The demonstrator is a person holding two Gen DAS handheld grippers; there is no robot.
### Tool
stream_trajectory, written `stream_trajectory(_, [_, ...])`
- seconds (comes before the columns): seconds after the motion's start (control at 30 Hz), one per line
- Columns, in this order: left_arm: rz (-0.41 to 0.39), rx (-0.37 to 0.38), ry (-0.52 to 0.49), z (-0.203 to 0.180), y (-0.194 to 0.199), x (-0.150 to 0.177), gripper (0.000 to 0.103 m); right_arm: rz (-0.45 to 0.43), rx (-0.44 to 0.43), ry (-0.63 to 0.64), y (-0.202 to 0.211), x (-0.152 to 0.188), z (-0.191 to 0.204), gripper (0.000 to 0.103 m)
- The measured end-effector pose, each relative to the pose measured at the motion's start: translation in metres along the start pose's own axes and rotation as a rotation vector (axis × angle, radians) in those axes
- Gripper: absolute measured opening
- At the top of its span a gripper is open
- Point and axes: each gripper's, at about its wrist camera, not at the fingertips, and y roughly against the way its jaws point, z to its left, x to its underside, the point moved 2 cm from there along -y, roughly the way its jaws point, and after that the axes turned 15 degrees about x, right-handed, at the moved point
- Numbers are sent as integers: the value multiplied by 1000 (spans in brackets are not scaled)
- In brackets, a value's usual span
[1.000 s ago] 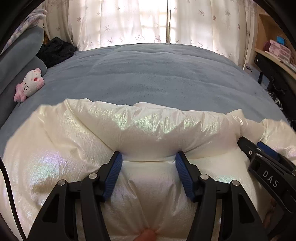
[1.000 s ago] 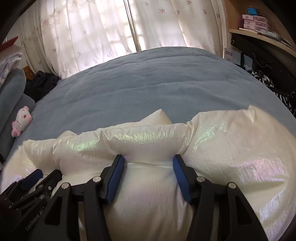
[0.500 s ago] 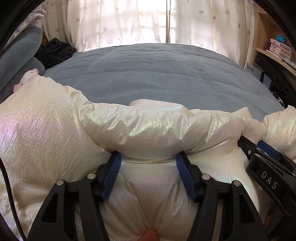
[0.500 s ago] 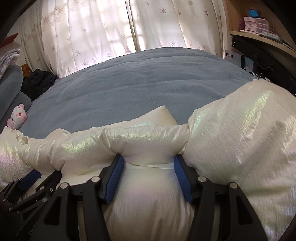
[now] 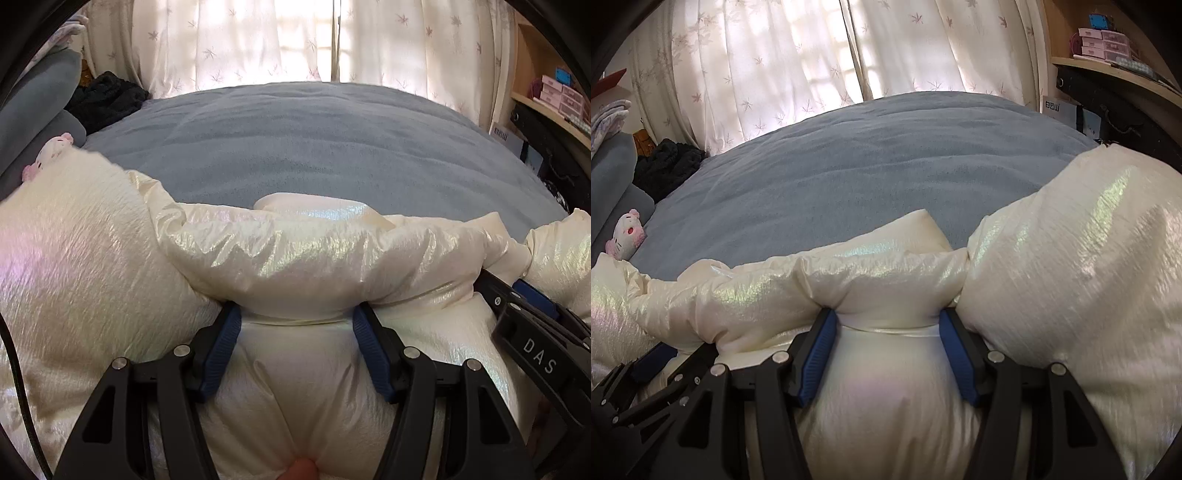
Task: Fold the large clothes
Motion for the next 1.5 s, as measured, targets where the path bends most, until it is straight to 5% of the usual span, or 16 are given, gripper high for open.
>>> stream_trajectory(0.2, [122,50,-28,11,9,-31,63,78,-35,85,3,-15,-3,57])
stream_trajectory(0.43, [50,-38,-12,63,29,-65,63,42,8,56,9,-49,-67,52])
stream_trajectory(0.67, [54,-56,112,110,21,-66,63,114,35,-65,-22,-56,-120,52])
stream_trajectory(0.83, [64,-110,54,100,4,-56,63,117,2,-94,-37,-40,-120,53])
stream_trajectory(1.1, [60,-92,94,108,7,-51,63,131,-24,-116,-40,-36,-123,53])
stream_trajectory(1.5, [50,-154,54,98,77,-53,63,130,-14,-166,8,-41,-127,54])
